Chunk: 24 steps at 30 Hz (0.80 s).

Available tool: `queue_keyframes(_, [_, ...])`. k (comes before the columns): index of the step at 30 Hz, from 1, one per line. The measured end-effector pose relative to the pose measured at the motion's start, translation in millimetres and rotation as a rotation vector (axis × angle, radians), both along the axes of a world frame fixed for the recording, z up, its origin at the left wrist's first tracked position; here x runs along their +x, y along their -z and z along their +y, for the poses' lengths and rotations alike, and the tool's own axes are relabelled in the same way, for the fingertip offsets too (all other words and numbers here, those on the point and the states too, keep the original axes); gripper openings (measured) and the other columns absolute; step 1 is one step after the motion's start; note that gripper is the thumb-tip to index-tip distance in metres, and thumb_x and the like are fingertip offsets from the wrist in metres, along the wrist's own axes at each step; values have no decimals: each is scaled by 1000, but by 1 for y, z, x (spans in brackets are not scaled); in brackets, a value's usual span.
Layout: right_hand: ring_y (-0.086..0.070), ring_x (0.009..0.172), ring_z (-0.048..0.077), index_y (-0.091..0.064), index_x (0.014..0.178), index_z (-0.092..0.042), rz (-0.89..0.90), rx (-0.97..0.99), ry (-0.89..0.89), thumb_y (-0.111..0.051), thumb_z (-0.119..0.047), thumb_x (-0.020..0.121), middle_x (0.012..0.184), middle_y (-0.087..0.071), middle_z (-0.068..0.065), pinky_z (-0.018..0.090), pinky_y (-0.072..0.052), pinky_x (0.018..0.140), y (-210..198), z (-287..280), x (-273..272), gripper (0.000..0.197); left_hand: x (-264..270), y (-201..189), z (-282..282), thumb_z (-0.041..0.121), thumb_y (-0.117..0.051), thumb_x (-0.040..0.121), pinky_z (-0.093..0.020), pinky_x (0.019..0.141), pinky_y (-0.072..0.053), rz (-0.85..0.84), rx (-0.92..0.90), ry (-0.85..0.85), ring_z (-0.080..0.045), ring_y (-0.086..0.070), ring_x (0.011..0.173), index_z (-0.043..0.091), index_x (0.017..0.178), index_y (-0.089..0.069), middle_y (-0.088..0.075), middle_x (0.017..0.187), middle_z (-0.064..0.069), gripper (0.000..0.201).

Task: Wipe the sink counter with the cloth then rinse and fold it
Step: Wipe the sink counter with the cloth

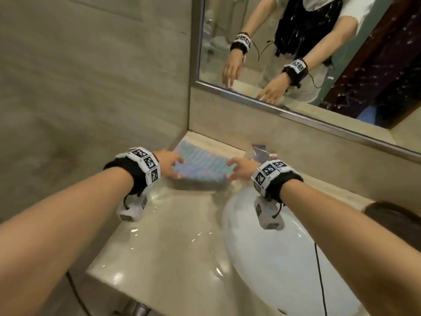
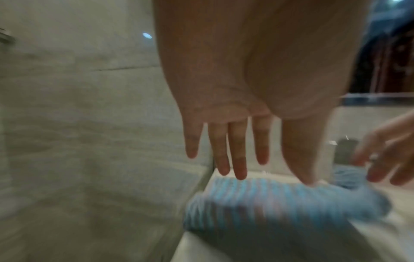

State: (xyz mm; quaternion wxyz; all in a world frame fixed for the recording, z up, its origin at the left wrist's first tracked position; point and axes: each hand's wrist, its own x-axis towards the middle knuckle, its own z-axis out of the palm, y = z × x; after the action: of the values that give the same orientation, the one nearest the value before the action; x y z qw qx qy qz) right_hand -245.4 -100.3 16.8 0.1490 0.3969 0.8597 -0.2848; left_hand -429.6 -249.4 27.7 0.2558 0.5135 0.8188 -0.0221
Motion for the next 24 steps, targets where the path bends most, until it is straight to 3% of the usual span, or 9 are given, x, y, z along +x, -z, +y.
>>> queue_keyframes(1, [-51,123,24,-43,136,-13,-80,-4,-24,-60,-25,89,136,-51,9,25,-39,99,10,-6,3,51,4,13,-4,28,-63,85,-29,98,-41,-5,-71,26,-27,-54,118,16,134,-45,-55,132,-8,53])
queue_keyframes(3, [-48,128,23,-41,139,-14,-122,16,-28,-55,-27,92,140,-49,8,26,-36,104,25,-13,6,51,10,30,-7,26,-60,88,-28,98,-39,-17,-73,13,-26,-51,121,17,135,-43,-53,134,-8,52])
queue_keyframes(8, [-50,125,31,-41,137,-15,-35,86,51,-50,-26,91,134,-54,14,35,-40,105,60,-21,-4,49,8,64,0,23,-56,89,-32,102,-40,0,15,-49,-28,-49,124,14,133,-46,-51,136,-11,46])
queue_keyframes(11, [-48,125,33,-39,137,-11,-12,84,26,-52,-24,91,136,-49,17,37,-41,103,83,-26,-10,49,5,90,5,19,-56,88,-38,107,-35,41,19,-2,-27,-45,127,17,134,-46,-47,138,-9,47])
queue_keyframes(15, [-37,130,34,-38,136,-17,-84,152,-27,-56,-36,88,138,-37,14,42,-37,106,113,-22,-17,55,-4,113,17,14,-56,88,-33,109,-29,29,39,56,-29,-36,135,14,140,-40,-34,147,-12,54])
queue_keyframes(20, [-23,140,36,-18,147,-20,-186,215,-48,-39,-40,96,154,-13,20,44,-27,111,118,0,-29,59,-14,129,43,14,-54,91,-33,116,-23,33,68,104,-31,-23,143,16,143,-34,-16,156,-14,56])
queue_keyframes(24, [-25,139,38,-20,145,-16,-225,206,-11,-47,-41,92,151,-17,23,45,-26,112,117,20,-43,65,-23,128,68,14,-50,93,-41,114,-28,59,34,147,-33,-23,142,13,142,-37,-13,156,-17,50])
